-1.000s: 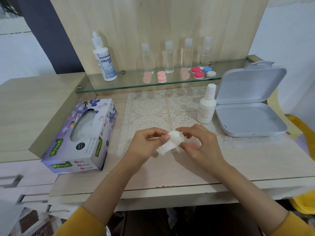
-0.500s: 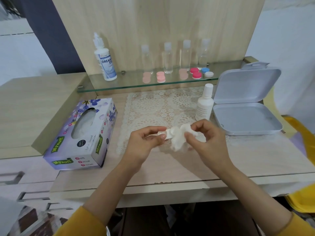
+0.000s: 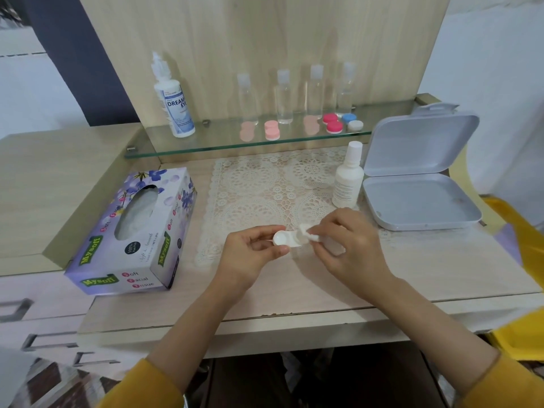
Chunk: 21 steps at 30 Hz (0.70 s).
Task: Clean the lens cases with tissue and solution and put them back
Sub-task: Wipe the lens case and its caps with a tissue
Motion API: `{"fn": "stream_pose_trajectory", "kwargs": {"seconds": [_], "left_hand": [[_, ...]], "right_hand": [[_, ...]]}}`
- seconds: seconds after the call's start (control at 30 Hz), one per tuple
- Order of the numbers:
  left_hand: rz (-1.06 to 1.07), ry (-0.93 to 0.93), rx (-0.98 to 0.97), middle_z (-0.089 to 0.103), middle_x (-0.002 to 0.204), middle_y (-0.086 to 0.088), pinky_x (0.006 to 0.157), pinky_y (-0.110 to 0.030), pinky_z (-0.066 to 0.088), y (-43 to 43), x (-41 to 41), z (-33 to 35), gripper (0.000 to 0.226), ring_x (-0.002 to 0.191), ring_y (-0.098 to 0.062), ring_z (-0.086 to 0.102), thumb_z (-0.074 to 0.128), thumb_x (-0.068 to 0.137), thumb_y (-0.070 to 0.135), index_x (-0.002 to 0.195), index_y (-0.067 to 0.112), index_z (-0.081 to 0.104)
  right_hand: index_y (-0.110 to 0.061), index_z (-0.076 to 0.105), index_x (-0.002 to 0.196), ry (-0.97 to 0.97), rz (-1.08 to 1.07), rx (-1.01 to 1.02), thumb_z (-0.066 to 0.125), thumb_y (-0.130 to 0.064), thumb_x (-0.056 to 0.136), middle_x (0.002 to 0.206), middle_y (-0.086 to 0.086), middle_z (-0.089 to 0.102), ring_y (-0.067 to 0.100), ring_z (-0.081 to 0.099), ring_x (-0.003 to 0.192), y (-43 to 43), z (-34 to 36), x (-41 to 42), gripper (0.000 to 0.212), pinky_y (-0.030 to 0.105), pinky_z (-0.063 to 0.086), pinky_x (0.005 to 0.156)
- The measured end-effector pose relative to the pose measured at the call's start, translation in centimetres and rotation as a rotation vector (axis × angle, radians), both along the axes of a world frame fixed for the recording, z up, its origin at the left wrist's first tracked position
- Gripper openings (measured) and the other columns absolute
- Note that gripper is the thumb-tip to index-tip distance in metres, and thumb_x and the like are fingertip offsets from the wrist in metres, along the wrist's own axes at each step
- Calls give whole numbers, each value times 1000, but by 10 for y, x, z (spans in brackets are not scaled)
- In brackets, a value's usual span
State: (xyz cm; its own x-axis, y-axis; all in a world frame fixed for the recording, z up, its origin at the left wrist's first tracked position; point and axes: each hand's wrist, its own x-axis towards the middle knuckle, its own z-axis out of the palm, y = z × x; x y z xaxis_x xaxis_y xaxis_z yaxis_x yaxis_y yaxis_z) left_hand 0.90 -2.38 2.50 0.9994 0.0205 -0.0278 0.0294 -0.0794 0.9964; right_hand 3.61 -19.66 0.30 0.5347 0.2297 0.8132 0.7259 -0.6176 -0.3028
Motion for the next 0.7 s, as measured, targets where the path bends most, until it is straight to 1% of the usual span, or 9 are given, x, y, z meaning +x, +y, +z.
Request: {"fn": "stream_pose_trajectory", "kwargs": {"seconds": [0.03,0.1,0.17,0.23,0.3,0.33,0.43,0.53,0.7], "left_hand": [[4,-6,2,71,70,12,68,-9,48,-1,0,0,31,70,0,64,69,72,-7,94,15,68],[7,-13,9,70,68,13,65,-7,46,-1,1,-2,30,67,1,64,69,73,-6,92,17,67],[3,-16,14,70,66,13,65,-8,47,0,2,-4,30,66,1,64,69,73,-7,91,17,66],[-7,-13,12,70,67,12,65,-8,47,-1,1,-6,29,67,1,65,68,74,-8,93,14,67],[-13,-9,-4,70,68,11,67,-10,49,-2,1,-9,29,68,0,65,67,74,-8,97,9,67],[-13,-10,-11,70,68,10,68,-11,50,-2,1,-10,29,69,-1,65,67,74,-8,97,9,67],[-26,-10,-15,71,68,8,71,-13,51,-3,2,-12,28,70,-3,66,66,75,-8,92,13,67],[-37,-21,-10,72,77,2,71,-14,50,-3,1,-14,28,74,-7,67,66,75,-9,95,10,67],[-48,-36,1,71,89,-1,72,-15,50,-2,1,-17,28,81,-11,67,66,75,-8,94,12,67]], "right_hand": [[-5,70,74,23,19,-11,60,-19,77,72,8,59,14,46,72,1,-3,0,18,24,38,66],[-9,72,77,99,53,-11,59,-38,81,81,7,62,13,46,76,1,-8,-1,32,22,38,69],[-12,74,80,159,66,-3,49,-49,87,92,7,64,14,49,84,-2,-11,-2,46,19,38,76],[-13,75,80,215,74,2,48,-43,90,97,9,66,17,56,89,-5,-11,-2,41,24,43,78],[-12,75,81,262,114,4,55,-33,83,92,7,69,19,64,82,-7,-11,0,29,30,49,72],[-11,75,82,272,140,5,57,-31,80,88,6,69,19,65,77,-8,-11,0,26,30,49,69],[-10,74,85,243,149,-18,60,-29,77,84,6,68,19,65,73,-9,-14,2,25,27,48,66],[-8,74,81,181,129,-30,60,-24,77,81,7,67,21,63,72,-7,-20,2,22,25,47,65],[-9,73,77,223,113,-19,59,-24,76,81,6,66,20,62,73,-5,-24,0,21,26,46,66]]}}
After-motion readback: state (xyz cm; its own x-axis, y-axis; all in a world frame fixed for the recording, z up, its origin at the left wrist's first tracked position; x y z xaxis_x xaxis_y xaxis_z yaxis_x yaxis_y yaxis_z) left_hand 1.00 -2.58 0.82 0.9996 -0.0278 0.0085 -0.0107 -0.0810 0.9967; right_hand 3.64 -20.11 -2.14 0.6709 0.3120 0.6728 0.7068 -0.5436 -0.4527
